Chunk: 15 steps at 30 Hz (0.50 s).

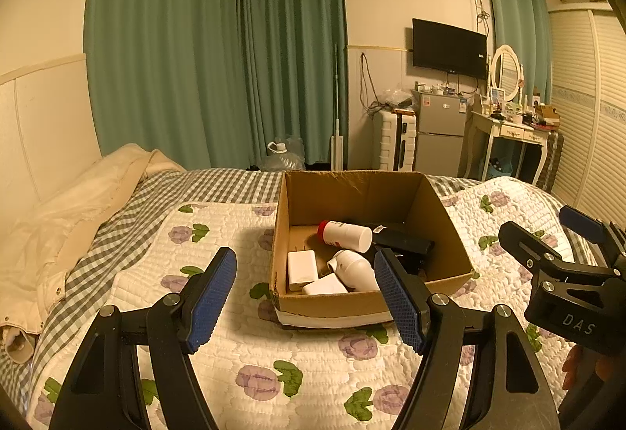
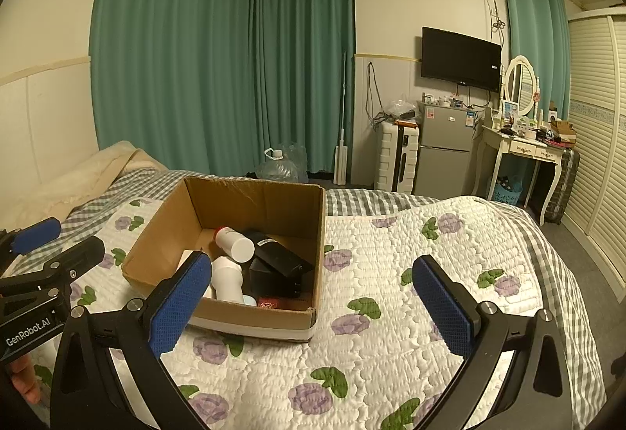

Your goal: Organize rigid objects

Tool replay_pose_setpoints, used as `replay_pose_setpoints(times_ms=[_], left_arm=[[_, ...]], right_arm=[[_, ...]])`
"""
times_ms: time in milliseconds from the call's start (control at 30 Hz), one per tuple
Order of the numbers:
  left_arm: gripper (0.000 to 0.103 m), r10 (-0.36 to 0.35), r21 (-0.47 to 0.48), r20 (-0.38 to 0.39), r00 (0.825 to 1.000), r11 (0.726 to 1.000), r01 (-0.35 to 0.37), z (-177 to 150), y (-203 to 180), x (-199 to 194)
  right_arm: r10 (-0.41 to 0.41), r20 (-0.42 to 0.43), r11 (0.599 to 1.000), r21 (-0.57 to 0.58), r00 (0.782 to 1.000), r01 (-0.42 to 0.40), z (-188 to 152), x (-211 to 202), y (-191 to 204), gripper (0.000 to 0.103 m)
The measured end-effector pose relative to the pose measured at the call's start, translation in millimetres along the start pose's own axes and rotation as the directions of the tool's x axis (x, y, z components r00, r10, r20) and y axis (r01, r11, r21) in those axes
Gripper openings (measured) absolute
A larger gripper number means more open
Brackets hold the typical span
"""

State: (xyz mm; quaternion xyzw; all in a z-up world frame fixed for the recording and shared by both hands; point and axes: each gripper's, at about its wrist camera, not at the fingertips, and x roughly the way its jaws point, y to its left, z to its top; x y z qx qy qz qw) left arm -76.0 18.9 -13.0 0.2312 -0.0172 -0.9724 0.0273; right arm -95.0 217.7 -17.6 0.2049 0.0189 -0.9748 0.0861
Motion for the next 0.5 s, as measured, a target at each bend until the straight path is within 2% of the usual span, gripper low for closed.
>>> replay_pose_setpoints(times_ms=[500], left_arm=[[0.076, 0.003, 0.003, -0.002, 1.0, 1.0, -0.003, 0.5, -1.0, -0.2]], right_arm=[[-0.001, -0.015, 1.0, -0.003, 1.0, 0.001, -1.5, 1.9, 0.5, 0.103]])
